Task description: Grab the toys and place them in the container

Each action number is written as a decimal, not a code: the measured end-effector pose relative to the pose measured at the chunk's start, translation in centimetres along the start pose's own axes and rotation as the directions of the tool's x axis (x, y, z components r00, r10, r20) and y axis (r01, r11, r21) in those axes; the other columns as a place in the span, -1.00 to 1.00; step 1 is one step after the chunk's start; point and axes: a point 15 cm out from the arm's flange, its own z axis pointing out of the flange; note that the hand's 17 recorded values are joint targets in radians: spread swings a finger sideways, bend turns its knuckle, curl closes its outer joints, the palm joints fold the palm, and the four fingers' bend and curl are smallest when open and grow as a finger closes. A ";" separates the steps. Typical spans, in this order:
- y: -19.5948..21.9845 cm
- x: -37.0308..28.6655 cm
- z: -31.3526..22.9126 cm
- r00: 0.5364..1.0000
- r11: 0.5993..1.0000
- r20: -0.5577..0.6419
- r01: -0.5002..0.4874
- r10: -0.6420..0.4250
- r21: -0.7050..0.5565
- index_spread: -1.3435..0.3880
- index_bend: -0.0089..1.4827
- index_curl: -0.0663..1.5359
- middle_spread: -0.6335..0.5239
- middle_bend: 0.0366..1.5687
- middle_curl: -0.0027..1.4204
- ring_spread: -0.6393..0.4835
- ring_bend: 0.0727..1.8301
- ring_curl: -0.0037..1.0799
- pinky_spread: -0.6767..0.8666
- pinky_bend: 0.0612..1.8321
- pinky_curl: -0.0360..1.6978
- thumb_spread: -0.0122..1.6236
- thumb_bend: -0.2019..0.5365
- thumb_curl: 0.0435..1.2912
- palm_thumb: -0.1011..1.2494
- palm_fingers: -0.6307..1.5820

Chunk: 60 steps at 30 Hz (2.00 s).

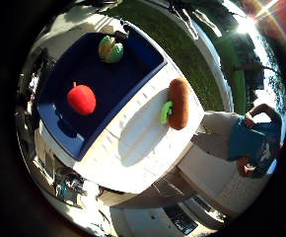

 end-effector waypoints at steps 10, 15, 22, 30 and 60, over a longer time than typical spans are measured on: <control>-0.9 4.7 -1.7 0.992 0.990 -0.066 -0.098 0.106 0.105 0.24 -0.76 -0.60 0.28 -0.82 -0.56 0.70 -0.60 -0.41 0.54 -0.19 -0.79 0.35 -0.55 -0.47 0.23 -0.41; 0.4 13.7 -4.0 0.950 0.955 -0.189 -0.209 0.249 0.210 0.31 -0.76 -0.59 0.31 -0.80 -0.54 0.70 -0.62 -0.42 0.52 -0.25 -0.80 0.39 -0.57 -0.49 0.13 -0.38; 3.8 24.3 -6.5 0.813 0.860 -0.322 -0.378 0.485 0.342 0.47 -0.80 -0.62 0.37 -0.81 -0.53 0.74 -0.55 -0.40 0.53 -0.21 -0.79 0.42 -0.56 -0.52 -0.05 -0.28; 5.7 29.6 -2.1 0.690 0.722 -0.236 -0.596 0.685 0.352 0.56 -0.81 -0.64 0.40 -0.80 -0.52 0.77 -0.49 -0.38 0.55 -0.12 -0.78 0.43 -0.53 -0.53 -0.09 -0.26; 7.6 34.8 11.3 0.548 0.570 -0.157 -0.796 0.821 0.203 0.44 -0.77 -0.79 0.07 -0.10 -0.18 0.41 0.27 -0.05 0.46 0.12 -0.80 0.39 -0.46 -0.49 -0.01 0.43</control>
